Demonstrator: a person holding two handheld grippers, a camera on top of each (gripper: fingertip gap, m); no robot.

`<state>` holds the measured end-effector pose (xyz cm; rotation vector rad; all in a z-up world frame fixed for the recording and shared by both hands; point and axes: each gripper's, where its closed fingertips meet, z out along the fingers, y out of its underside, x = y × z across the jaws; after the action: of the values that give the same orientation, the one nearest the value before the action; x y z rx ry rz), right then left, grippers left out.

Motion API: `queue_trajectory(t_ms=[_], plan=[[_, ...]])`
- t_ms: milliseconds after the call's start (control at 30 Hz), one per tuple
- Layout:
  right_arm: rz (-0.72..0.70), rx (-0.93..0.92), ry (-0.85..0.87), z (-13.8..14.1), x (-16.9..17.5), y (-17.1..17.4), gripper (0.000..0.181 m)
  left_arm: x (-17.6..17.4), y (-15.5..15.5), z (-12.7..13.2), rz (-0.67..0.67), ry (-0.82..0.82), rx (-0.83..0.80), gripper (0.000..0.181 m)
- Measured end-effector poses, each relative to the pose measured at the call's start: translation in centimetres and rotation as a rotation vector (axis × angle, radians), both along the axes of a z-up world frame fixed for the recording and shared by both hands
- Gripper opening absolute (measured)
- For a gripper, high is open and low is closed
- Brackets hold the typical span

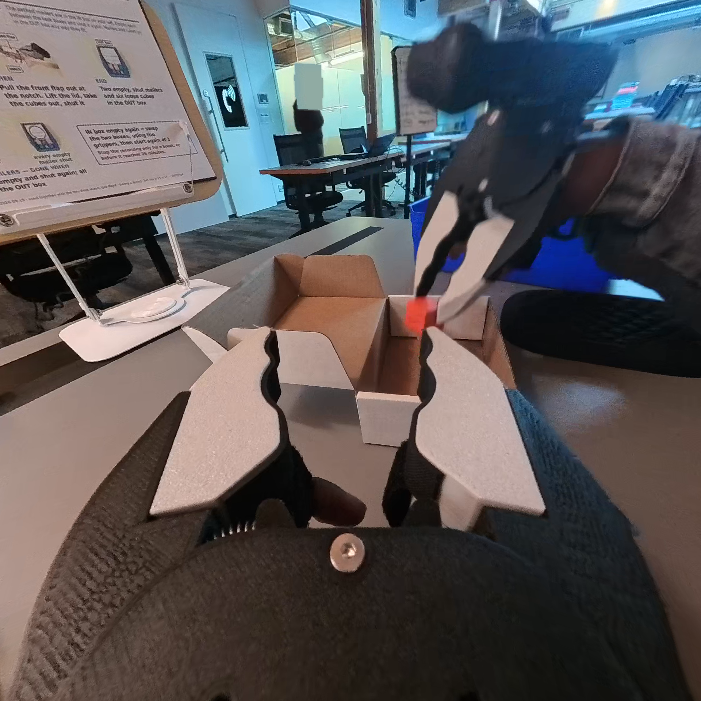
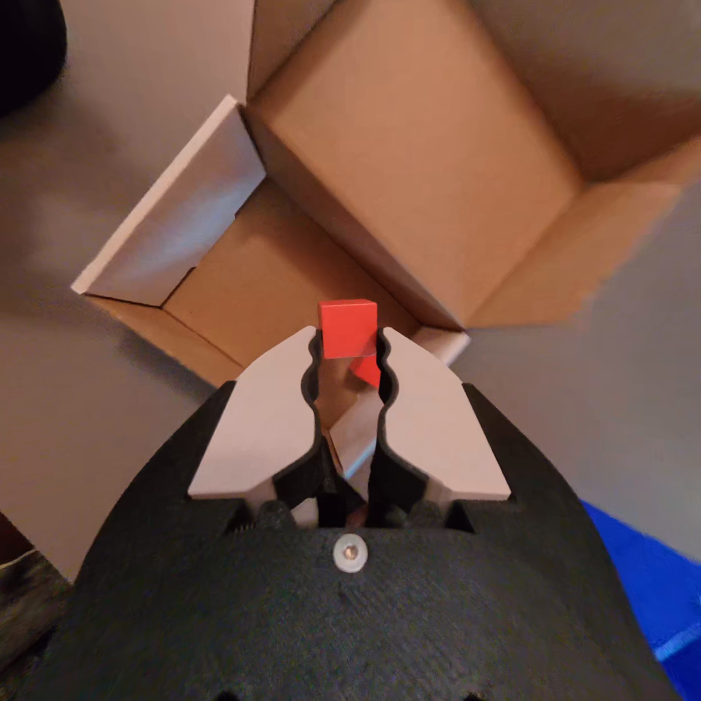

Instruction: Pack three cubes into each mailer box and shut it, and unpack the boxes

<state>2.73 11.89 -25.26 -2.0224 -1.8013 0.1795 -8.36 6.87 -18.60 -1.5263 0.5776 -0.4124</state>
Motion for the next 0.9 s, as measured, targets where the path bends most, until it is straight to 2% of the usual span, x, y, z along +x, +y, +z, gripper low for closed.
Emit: queue_trajectory(t_ms=[133,233,333,433,533,700,900], plan=[[-0.224,0.106,0.133,5.8,4.9,1.9,0.028,0.0,0.1,-0.1,0.001,0.0,-0.003,0.071],[-0.51,0.197,0.176,9.0,12.3,3.8,0.028,0.0,0.1,-0.2,0.005,0.006,-0.003,0.071],[-0.801,0.2,0.22,9.9,20.3,4.1,0.028,0.0,0.1,-0.2,0.006,0.003,-0.002,0.071],[-1.017,0.15,0.212,7.8,26.7,3.4,0.028,0.0,0.2,-0.2,0.004,-0.005,-0.009,0.07],[-1.1,0.056,0.192,4.5,29.5,2.6,0.028,0.1,0.3,-0.4,0.003,-0.006,-0.018,0.07],[-1.133,-0.062,0.134,-0.2,30.5,1.5,0.028,0.3,0.3,-0.7,0.003,0.011,-0.02,0.07],[-1.157,-0.139,0.106,-3.3,30.7,1.6,0.028,0.2,0.3,-0.7,0.003,0.006,-0.019,0.07]])
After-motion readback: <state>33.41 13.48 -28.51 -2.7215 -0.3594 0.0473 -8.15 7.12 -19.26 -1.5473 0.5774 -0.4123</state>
